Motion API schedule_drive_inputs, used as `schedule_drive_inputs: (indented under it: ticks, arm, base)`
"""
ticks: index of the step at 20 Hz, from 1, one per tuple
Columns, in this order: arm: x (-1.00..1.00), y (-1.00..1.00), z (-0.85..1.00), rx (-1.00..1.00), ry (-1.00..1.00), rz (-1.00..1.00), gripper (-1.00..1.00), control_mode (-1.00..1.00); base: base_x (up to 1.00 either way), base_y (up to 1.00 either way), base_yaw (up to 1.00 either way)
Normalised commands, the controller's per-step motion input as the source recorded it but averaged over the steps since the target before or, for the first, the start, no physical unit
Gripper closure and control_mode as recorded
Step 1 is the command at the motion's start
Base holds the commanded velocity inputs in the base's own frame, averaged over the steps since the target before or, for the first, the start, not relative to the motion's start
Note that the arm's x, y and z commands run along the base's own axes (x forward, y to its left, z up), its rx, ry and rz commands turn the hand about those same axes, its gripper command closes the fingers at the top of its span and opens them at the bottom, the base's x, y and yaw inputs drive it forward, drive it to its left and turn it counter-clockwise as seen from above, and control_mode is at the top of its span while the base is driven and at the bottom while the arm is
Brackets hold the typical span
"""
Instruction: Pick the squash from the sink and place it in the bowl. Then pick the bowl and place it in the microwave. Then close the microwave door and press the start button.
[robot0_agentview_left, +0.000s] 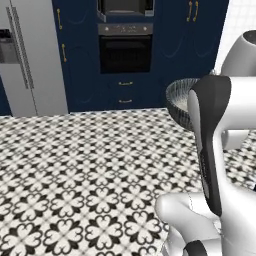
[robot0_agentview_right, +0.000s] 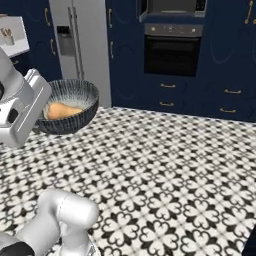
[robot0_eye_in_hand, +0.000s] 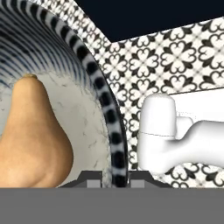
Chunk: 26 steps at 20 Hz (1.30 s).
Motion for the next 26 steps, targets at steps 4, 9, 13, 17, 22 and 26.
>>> schedule_drive_inputs:
  ticks: [4,9,13,17,22,26]
  arm:
    - [0.0,0.0,0.0,0.0,0.0,0.0,1.0,1.0]
    - [0.0,0.0,0.0,0.0,0.0,0.0,1.0,1.0]
    - [0.0,0.0,0.0,0.0,0.0,0.0,1.0,1.0]
    - [0.0,0.0,0.0,0.0,0.0,0.0,1.0,1.0]
    - [0.0,0.0,0.0,0.0,0.0,0.0,1.0,1.0]
    - [0.0,0.0,0.0,0.0,0.0,0.0,1.0,1.0]
  base:
    - [1.0,-0.66,0.19]
    - [1.0,-0.59,0.19]
    - [1.0,-0.6,0.19]
    - [1.0,-0.6,0.18]
    - [1.0,-0.57,0.17]
    - [1.0,-0.74,0.16]
